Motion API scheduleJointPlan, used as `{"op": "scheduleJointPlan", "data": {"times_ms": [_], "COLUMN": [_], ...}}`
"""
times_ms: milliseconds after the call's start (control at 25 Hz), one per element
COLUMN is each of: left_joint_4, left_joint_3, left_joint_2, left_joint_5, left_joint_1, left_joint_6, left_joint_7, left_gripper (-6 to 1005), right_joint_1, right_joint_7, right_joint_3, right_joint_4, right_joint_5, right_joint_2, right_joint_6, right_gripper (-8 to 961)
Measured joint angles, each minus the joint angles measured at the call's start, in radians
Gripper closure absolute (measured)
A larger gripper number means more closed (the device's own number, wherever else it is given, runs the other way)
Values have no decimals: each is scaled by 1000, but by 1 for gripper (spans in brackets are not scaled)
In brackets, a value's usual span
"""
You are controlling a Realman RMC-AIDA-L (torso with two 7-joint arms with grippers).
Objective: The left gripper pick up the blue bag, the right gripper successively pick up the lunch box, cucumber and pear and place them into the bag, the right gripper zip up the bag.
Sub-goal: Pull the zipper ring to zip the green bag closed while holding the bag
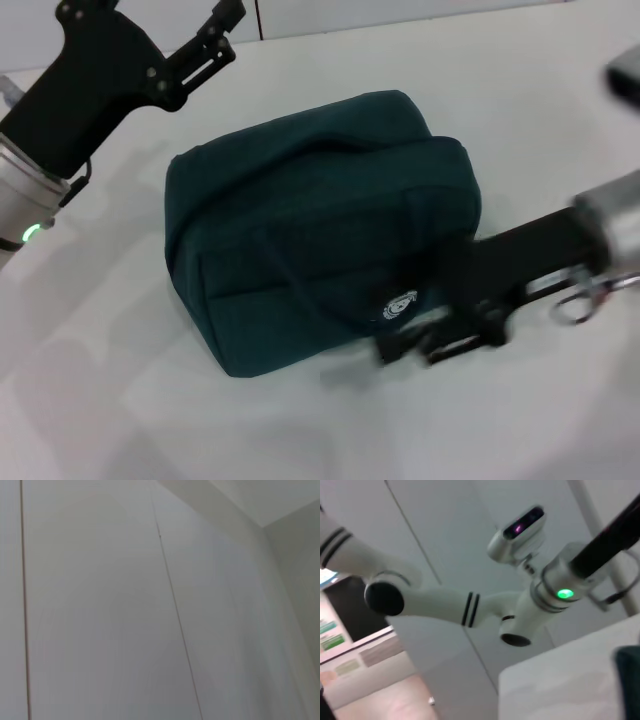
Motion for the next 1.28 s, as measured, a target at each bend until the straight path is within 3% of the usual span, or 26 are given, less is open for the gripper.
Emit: {"op": "scheduleJointPlan", "data": {"times_ms": [280, 440, 720, 800, 920, 1160, 1280], "left_joint_4": [-4, -11, -11, -12, -21, -40, -49], "left_joint_3": [1, 3, -4, -5, -1, 0, 0], "left_joint_2": [-3, -3, -2, -2, -2, -2, -2], "left_joint_5": [0, 0, 0, -4, -39, -78, -103], "left_joint_1": [1, 3, 7, 8, 13, 16, 20], "left_joint_6": [0, 1, 22, 23, 28, 63, 68], "left_joint_7": [27, 28, 29, 36, 73, 103, 105], "left_gripper": [115, 115, 115, 115, 115, 115, 115], "right_joint_1": [-4, -16, -30, -33, -35, -75, -80], "right_joint_7": [-1, -14, -23, -41, -84, -305, -391], "right_joint_3": [107, 155, 52, 12, -29, -63, -59], "right_joint_4": [-177, -254, -392, -425, -451, -498, -468], "right_joint_5": [-191, -272, -250, -219, -159, 144, 318], "right_joint_2": [147, 201, 207, 207, 207, 208, 208], "right_joint_6": [200, 372, 625, 741, 835, 959, 932], "right_gripper": [412, 413, 415, 495, 490, 488, 489]}}
